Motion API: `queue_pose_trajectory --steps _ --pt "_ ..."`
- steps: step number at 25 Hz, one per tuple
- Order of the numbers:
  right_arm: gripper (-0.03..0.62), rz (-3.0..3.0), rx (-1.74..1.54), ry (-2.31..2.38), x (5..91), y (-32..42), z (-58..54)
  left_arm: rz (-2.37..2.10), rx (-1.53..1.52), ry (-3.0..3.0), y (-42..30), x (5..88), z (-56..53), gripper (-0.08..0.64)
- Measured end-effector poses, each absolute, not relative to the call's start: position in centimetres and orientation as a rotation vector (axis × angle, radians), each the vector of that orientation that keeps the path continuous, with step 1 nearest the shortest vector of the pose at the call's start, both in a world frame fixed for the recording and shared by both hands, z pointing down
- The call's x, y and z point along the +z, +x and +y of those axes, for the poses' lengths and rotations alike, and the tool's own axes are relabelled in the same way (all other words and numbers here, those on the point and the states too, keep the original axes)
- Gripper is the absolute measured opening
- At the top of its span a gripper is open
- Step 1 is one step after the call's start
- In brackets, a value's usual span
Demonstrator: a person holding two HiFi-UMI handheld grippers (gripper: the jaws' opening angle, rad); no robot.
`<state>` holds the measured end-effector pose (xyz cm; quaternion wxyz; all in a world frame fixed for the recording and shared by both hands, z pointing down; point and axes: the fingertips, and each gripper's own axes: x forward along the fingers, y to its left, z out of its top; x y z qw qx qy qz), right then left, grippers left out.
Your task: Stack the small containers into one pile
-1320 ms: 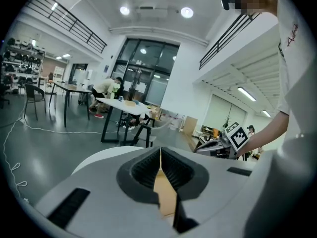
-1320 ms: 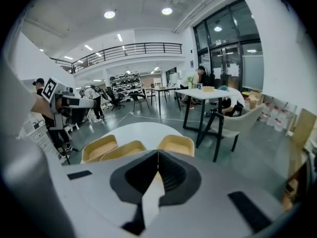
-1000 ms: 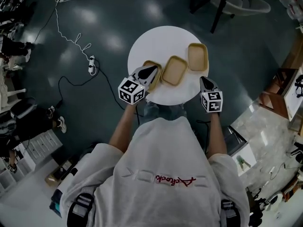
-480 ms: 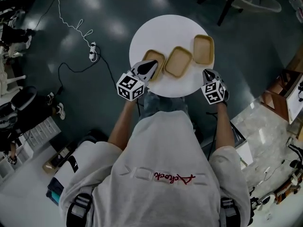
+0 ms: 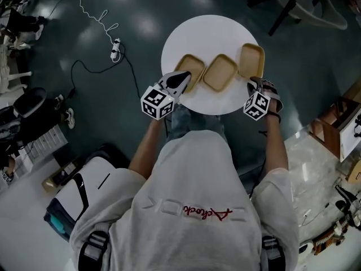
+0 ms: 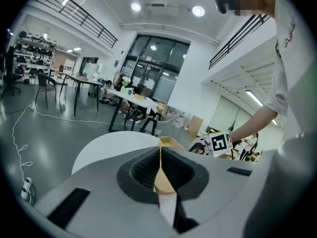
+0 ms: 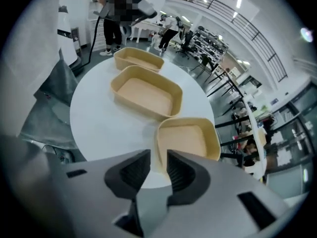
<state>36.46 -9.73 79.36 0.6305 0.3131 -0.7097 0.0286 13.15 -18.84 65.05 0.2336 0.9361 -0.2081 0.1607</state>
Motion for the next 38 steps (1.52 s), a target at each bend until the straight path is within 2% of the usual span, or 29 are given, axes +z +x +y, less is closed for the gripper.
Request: queue_pose_trajectory --steps 6,12,21,38 --pt "0.101 -1.603 0.115 0.631 81.1 36.4 -10.1 -0.623 0.438 2.538 10.9 65.6 -18.8 0.018" --pt "0.052 -1.586 0.109 0.601 82.0 36.1 -10.3 -0.646 0.443 2.526 9.6 65.9 -19.3 0.018" --pt "0.028 -1.559 0.144 0.636 82.9 35.5 -9.7 -0.646 0.454 2.528 8.8 65.8 -19.6 0.018" --pt "0.025 -1.518 0.205 0.954 75.8 34.2 -7.7 -0.524 0.406 2.606 11.2 63.0 -19.0 0.018"
